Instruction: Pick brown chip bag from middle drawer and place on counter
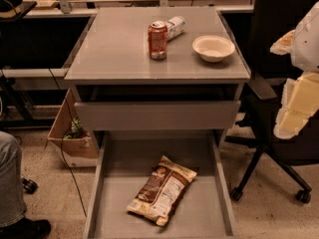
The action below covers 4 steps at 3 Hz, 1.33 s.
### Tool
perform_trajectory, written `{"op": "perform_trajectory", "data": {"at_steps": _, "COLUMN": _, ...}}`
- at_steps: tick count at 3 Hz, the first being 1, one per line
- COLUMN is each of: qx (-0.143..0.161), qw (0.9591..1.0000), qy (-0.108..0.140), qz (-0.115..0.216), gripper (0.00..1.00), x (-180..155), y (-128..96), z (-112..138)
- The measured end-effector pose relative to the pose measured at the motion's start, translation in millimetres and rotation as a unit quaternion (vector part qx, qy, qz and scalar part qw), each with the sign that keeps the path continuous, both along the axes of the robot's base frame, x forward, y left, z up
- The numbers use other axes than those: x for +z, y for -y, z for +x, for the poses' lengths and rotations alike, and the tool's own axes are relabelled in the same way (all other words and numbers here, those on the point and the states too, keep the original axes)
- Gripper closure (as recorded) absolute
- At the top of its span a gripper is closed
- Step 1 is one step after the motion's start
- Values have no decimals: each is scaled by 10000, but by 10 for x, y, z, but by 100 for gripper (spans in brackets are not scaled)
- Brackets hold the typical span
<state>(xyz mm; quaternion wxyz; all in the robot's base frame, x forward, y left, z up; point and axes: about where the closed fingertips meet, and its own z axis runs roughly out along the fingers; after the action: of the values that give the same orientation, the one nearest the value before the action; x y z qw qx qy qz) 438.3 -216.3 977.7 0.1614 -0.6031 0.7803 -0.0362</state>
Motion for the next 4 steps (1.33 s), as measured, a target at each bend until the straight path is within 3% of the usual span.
{"op": "perform_trajectory", "data": {"at_steps": 1, "qx": 1, "qw": 10000, "qy": 0, "qz": 0, "gripper": 0, "x": -1, "y": 0, "z": 0}}
{"op": "perform_trajectory", "data": {"at_steps": 2, "qx": 254, "qw": 9996, "qy": -20, "qz": 72, "gripper": 0, "x": -313, "y": -97, "z": 43}}
{"op": "perform_trajectory", "data": {"at_steps": 3, "qx": 803, "qw": 9961, "qy": -177, "qz": 308, "gripper": 0, "x": -1051, "y": -273, "z": 94}}
{"op": "perform_trajectory", "data": {"at_steps": 4, "qx": 1524, "qw": 9860, "qy": -384, "qz": 564, "gripper": 0, "x": -2020, "y": -589, "z": 149}}
